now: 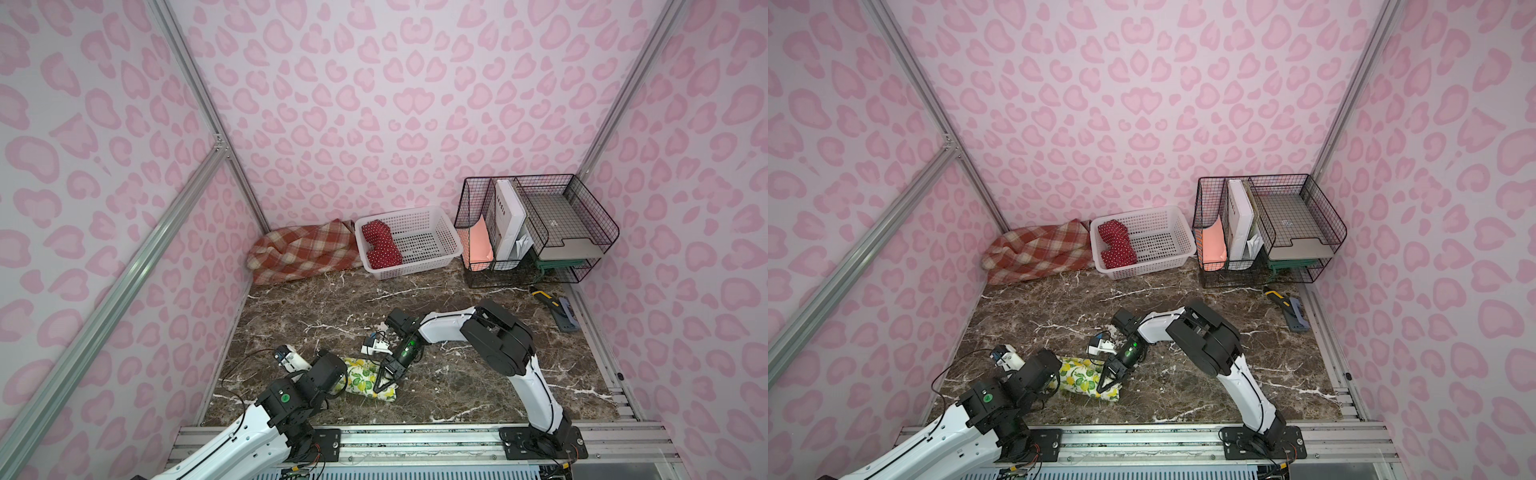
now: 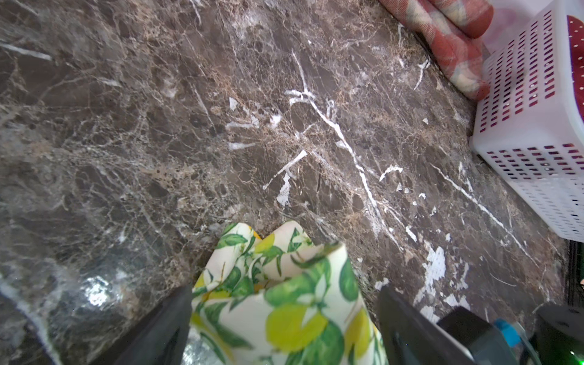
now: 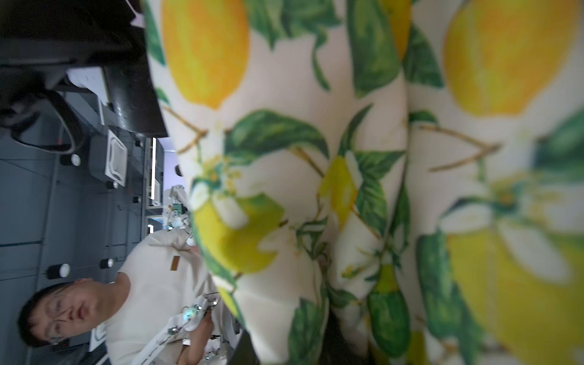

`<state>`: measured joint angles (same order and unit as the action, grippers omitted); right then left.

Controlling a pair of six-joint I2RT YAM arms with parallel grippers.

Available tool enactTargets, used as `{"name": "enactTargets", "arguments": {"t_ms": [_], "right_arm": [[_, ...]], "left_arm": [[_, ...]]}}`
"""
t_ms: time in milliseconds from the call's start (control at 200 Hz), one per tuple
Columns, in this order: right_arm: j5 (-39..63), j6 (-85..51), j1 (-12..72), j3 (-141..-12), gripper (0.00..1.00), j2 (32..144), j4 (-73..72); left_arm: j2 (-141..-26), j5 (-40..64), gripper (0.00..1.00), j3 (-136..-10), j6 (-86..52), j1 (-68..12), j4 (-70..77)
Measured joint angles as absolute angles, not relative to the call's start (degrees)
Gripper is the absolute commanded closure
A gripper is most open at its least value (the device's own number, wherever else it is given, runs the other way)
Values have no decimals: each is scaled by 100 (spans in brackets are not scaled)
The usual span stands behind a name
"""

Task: Roll up the skirts
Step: Roll the skirt at the center of the board.

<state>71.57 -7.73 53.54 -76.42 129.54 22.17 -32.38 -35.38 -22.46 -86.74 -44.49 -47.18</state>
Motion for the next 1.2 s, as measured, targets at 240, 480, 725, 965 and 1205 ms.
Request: {"name": "enactTargets", "arguments": {"t_ms": [240,480,725,965,1205], "right_arm": [[7585,-1181,5085,-8265,95,13439,2517],[7627,-1358,5024,-8423,97,13618,2447],[7629,-1535,4989,-8265,97,13533,2187],[7579,-1614,4952,-8193,97,13439,2073],[7570,-1629,4831,-8095,96,13386,1977]], "left_arm": [[-2985,-3240,6,-2171,-8676,-4471,-4558],[-3518,-3015,2,-1894,-8908,-4639,-4040],[-4783,-3100,6,-1708,-9498,-4797,-2910],[-6200,-3647,15,-1894,-9754,-4908,-2132],[-7389,-4530,61,-1868,-9804,-4941,-1020]]}}
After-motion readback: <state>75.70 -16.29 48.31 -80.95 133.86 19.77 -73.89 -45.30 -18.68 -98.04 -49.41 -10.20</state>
